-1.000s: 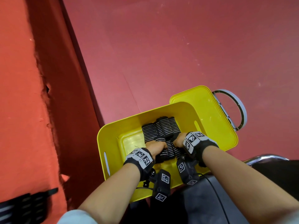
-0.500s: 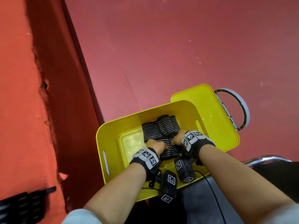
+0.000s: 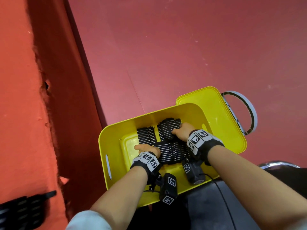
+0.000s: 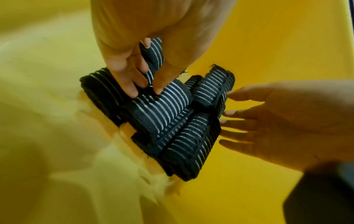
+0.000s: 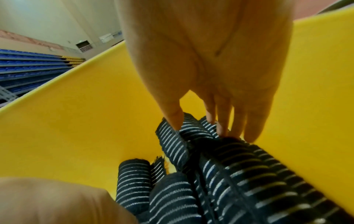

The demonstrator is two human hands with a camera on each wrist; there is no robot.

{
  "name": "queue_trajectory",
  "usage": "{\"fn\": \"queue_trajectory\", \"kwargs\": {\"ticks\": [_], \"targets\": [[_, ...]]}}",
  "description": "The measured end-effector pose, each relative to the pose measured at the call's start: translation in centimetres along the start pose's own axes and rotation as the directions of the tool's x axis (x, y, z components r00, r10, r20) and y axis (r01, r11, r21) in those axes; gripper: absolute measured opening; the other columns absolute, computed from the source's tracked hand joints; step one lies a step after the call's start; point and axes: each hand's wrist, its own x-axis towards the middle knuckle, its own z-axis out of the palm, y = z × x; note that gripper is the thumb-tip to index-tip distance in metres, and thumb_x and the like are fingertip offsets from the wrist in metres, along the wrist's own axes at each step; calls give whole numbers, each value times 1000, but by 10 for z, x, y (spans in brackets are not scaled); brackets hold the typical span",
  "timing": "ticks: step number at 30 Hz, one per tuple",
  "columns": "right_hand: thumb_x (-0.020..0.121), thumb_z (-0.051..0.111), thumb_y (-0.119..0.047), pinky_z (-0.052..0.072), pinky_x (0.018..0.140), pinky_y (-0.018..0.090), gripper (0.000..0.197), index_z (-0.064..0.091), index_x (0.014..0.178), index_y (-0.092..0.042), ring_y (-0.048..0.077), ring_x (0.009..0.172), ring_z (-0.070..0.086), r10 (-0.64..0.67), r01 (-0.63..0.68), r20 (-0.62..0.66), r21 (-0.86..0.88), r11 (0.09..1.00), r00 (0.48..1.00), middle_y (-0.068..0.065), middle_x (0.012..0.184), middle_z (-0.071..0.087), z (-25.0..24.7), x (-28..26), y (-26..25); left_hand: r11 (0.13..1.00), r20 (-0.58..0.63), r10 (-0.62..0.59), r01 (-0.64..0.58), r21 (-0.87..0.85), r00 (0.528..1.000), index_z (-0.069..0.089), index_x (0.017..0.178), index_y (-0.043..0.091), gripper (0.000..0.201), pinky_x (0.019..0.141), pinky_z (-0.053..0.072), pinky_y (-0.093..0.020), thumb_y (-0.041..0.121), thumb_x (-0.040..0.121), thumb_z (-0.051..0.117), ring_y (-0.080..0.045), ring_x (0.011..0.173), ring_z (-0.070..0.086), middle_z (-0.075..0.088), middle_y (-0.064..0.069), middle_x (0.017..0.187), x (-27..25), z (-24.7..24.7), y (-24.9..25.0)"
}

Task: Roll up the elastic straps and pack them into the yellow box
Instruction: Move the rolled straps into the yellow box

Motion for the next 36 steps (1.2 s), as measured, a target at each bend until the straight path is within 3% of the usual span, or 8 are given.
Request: {"fn": "queue_trajectory", "kwargs": {"ticks": [1,3,6,12,18,22,31,36], "targets": [[89,62,-29,50,90,35,38,61,117,-4,30,106,62,-12,13,-36,28,1000,999,13,117,65,0,-2,-3,993,41,100,-103,64,994,19,149,-1,74,104,44,-38,12,89,60,-33,128,48,40,-20,146,-8,-3,3],[88,65,-32,48,87,32,44,56,122,-6,29,110,60,-15,16,-58,26,1000,998,12,121,63,6,-1,-7,987,-140,160,-160,13,977,23,147,-5,61,115,26,-35,23,99,50,-34,135,37,35,-22,150,-4,2,5],[84,71,-38,47,80,30,53,53,122,-7,28,110,60,-31,27,-77,-60,998,997,11,122,61,14,2,-11,977,-206,114,-71,202,972,36,142,-3,53,114,24,-39,32,101,39,-35,134,37,39,-22,146,-16,4,8],[79,75,-37,47,82,33,62,46,125,-6,30,113,58,-36,16,-166,-118,993,985,13,123,59,23,2,-19,719,104,200,-218,661,974,34,134,4,50,91,43,-34,9,90,57,-34,117,53,51,-19,131,-4,-9,3],[83,66,-39,42,67,29,50,51,116,-6,29,101,61,-39,30,-200,-46,998,979,12,113,61,23,2,-15,764,28,206,-179,620,978,42,129,5,55,104,41,-48,24,82,64,-41,117,51,51,-21,129,-14,-14,19],[81,66,-41,50,80,36,53,48,117,-7,32,106,58,-18,11,-263,-27,1000,965,13,115,58,24,3,-12,737,-43,310,-211,642,950,33,135,1,74,107,29,-43,39,83,69,-39,130,39,39,-20,140,-17,-12,28],[79,69,-51,48,87,39,74,36,131,-9,31,116,54,-59,35,-184,-131,991,981,13,128,51,24,5,-11,562,83,428,-337,755,900,34,129,-2,65,95,44,-43,26,84,71,-39,120,51,47,-21,133,-5,3,34],[83,60,-53,48,90,41,73,36,135,-8,33,118,52,-50,43,-160,-47,998,986,14,131,50,19,1,-11,474,-13,515,-273,837,857,34,128,1,63,92,42,-41,19,82,73,-34,121,45,43,-19,131,-11,-6,32]]}}
